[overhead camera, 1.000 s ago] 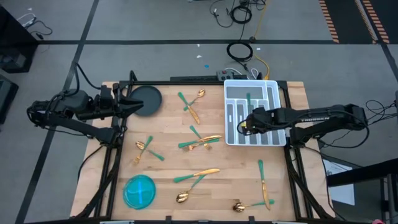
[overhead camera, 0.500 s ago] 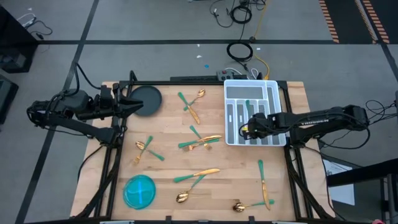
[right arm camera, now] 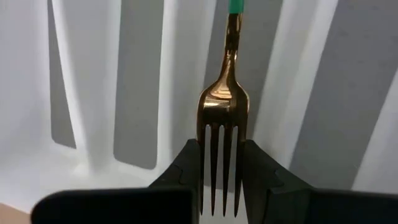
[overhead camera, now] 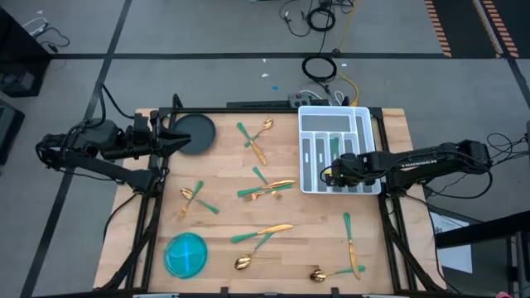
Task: Sort silverware
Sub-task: Put the bottom right green fork into the middle right slot of the white silverware tray, then put the bottom right green table knife into the middle left slot of the white silverware tray
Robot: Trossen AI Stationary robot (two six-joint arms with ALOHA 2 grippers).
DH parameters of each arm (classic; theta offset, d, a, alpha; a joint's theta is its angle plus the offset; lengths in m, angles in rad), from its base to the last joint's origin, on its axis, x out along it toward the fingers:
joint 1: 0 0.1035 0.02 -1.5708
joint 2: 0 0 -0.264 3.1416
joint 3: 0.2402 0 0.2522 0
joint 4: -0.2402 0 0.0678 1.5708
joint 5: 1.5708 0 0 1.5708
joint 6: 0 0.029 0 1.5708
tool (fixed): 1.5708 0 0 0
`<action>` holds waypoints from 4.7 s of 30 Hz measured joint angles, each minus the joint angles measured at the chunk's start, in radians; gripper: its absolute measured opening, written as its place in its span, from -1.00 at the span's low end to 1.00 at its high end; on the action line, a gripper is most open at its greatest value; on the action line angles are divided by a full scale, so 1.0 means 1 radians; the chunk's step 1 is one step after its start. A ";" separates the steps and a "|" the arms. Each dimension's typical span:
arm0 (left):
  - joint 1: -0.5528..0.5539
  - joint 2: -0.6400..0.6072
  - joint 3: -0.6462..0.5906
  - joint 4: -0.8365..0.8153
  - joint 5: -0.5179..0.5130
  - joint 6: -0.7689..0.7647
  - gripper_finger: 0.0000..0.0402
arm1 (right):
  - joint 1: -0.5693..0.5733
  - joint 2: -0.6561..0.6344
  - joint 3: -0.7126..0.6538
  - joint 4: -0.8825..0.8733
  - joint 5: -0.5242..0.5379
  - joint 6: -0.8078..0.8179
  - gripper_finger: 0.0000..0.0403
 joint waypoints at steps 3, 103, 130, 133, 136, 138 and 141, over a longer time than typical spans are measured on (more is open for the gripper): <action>0.000 0.000 0.000 0.000 0.000 0.001 -0.66 | 0.000 0.000 0.000 -0.006 0.020 0.028 -0.78; 0.000 0.000 0.000 -0.007 0.000 -0.008 -0.66 | 0.927 0.548 0.402 -0.114 -0.139 0.840 0.12; 0.000 0.000 0.000 -0.034 -0.015 0.001 -0.66 | 0.925 0.548 0.342 -0.015 -0.234 0.846 -0.98; 0.000 0.000 0.000 -0.034 -0.016 0.001 -0.66 | 0.926 0.551 0.374 -0.069 -0.218 0.844 -0.99; 0.000 0.000 0.000 -0.033 -0.017 0.001 -0.66 | 0.920 0.555 0.402 -0.144 -0.215 0.834 -0.99; 0.000 0.000 0.000 -0.033 -0.018 0.001 -0.66 | 0.920 0.554 0.423 -0.164 -0.191 0.830 -0.99; 0.000 0.000 0.000 -0.034 -0.018 0.001 -0.66 | 0.919 0.552 0.447 -0.165 -0.182 0.828 -0.99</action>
